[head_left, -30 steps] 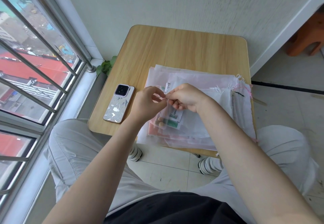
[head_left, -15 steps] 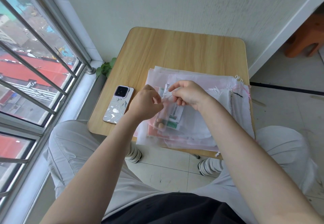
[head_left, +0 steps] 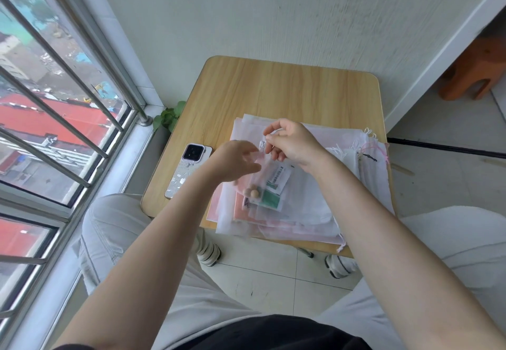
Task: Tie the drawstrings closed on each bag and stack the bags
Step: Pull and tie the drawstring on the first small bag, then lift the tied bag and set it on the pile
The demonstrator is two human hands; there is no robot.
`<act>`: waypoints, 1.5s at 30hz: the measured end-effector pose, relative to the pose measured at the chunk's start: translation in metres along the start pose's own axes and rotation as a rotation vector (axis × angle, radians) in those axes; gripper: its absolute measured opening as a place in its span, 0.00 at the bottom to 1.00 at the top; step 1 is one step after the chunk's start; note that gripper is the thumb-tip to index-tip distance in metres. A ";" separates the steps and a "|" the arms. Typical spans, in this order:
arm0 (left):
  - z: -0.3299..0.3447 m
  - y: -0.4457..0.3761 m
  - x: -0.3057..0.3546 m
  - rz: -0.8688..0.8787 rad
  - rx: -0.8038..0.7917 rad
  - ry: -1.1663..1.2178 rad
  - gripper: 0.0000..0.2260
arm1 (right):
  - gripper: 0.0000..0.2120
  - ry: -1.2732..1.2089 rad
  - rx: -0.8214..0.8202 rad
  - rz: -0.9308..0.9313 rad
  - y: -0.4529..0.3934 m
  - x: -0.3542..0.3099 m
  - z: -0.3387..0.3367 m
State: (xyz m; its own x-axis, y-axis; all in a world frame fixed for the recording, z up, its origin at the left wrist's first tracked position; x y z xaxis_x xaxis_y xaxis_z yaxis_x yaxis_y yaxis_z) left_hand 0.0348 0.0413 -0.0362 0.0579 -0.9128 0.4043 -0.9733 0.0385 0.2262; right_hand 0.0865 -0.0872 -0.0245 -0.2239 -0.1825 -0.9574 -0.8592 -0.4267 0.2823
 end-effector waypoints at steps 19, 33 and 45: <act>-0.044 -0.205 -0.030 -0.471 0.176 1.279 0.02 | 0.10 -0.581 0.183 0.162 -0.172 -0.034 -0.077; -0.003 -0.147 0.033 -0.180 -0.081 0.139 0.14 | 0.09 0.079 0.119 0.054 -0.113 -0.029 -0.078; -0.011 -0.047 -0.015 -0.423 0.337 0.559 0.02 | 0.14 0.522 0.026 0.099 -0.040 0.015 -0.083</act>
State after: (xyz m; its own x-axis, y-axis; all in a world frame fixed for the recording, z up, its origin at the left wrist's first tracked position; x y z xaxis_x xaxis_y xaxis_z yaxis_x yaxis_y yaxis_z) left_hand 0.0817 0.0578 -0.0431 0.4557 -0.4785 0.7506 -0.8534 -0.4748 0.2154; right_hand 0.1554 -0.1461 -0.0454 -0.0520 -0.6401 -0.7665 -0.8582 -0.3638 0.3620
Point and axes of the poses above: each hand's wrist, its own y-axis away from the middle knuckle, its own z-axis out of the palm, x = y × z, the point moved 7 cm from there along -y, towards the middle knuckle, and after that the axes turned 10 degrees about -y, right-handed, at the moved point
